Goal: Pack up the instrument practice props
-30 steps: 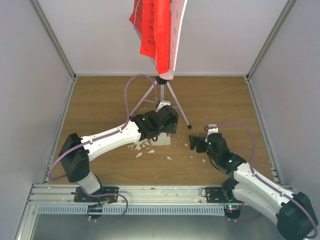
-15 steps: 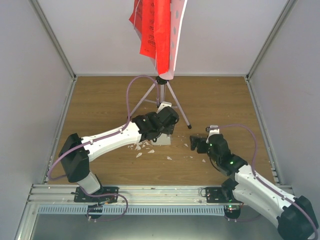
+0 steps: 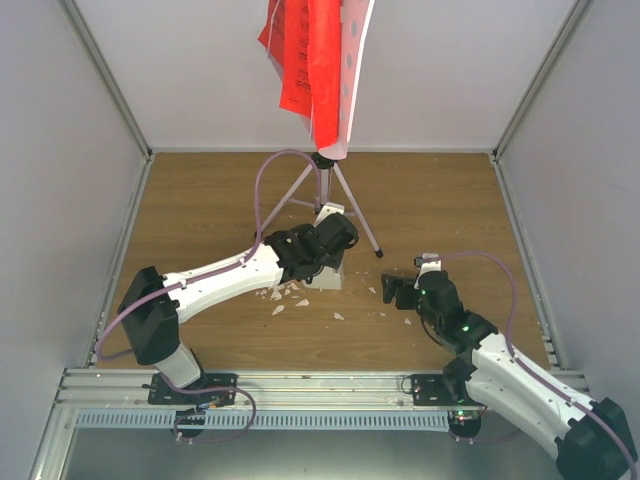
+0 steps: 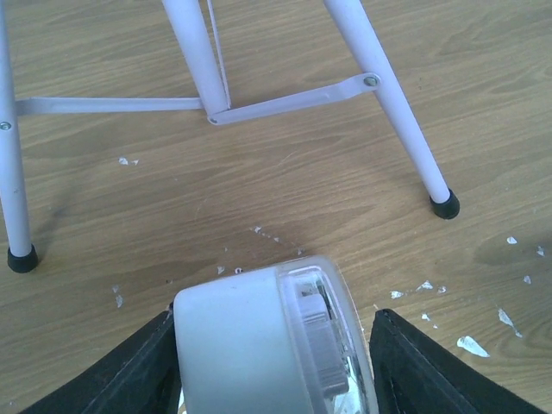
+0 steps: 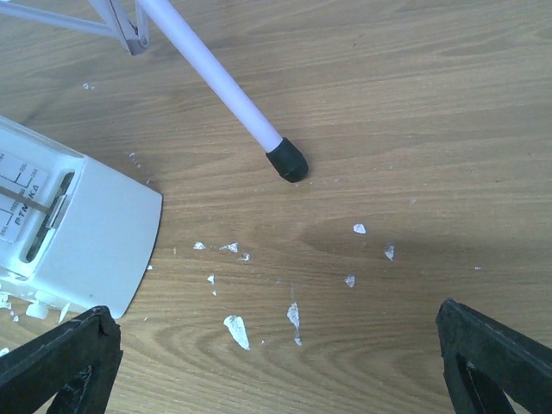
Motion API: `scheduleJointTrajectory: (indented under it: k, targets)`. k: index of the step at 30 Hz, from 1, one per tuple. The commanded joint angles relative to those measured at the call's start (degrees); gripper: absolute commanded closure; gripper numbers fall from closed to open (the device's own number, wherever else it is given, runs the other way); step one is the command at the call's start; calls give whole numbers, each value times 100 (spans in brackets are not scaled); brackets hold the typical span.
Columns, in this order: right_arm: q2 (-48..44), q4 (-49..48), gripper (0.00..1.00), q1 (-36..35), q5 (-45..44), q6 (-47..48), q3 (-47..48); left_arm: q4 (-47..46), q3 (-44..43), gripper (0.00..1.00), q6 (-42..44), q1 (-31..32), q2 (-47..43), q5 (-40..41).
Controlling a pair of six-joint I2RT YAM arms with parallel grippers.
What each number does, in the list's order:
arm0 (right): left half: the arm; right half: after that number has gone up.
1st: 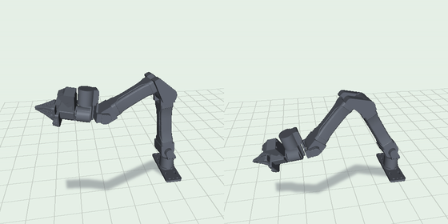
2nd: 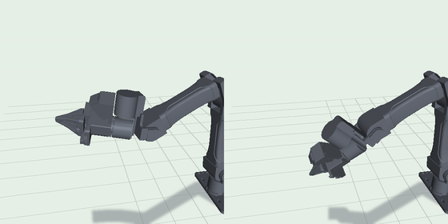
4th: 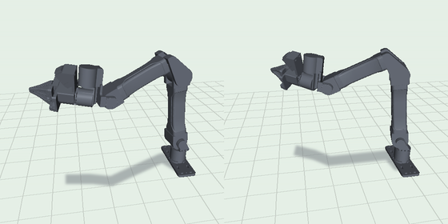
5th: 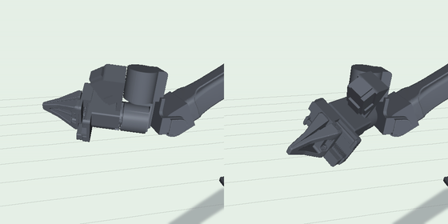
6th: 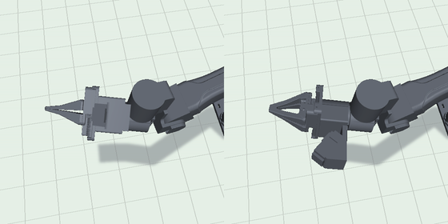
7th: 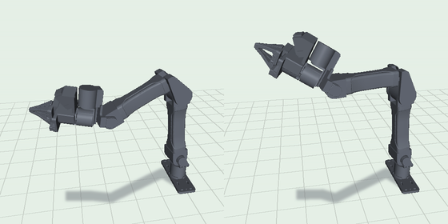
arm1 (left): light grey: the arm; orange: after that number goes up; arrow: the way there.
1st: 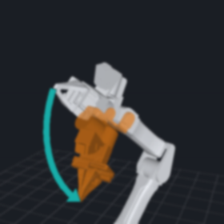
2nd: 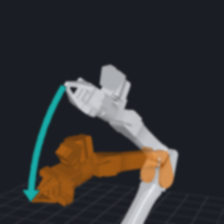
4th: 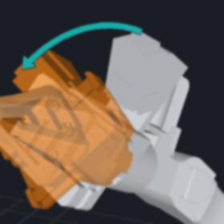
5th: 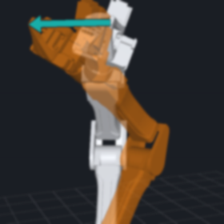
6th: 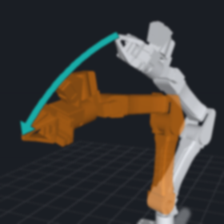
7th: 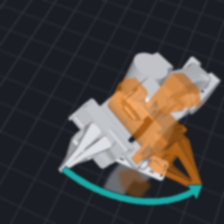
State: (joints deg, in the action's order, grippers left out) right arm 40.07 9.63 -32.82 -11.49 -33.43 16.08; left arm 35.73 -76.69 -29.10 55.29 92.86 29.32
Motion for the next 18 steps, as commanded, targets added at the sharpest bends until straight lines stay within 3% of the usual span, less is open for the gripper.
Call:
scheduleJointTrajectory:
  k: [1,7,12,18]
  targets:
    - [-58,97,0,47,-20,-72,-56,-291,-11,42,10,61,44,-48]
    - [-61,122,0,40,-12,-60,-54,-321,5,31,27,43,75,-75]
    - [-77,153,0,45,-5,-58,-63,-407,58,28,19,-36,118,-170]
    - [-100,205,0,42,2,-89,-64,-589,110,31,39,-123,118,-259]
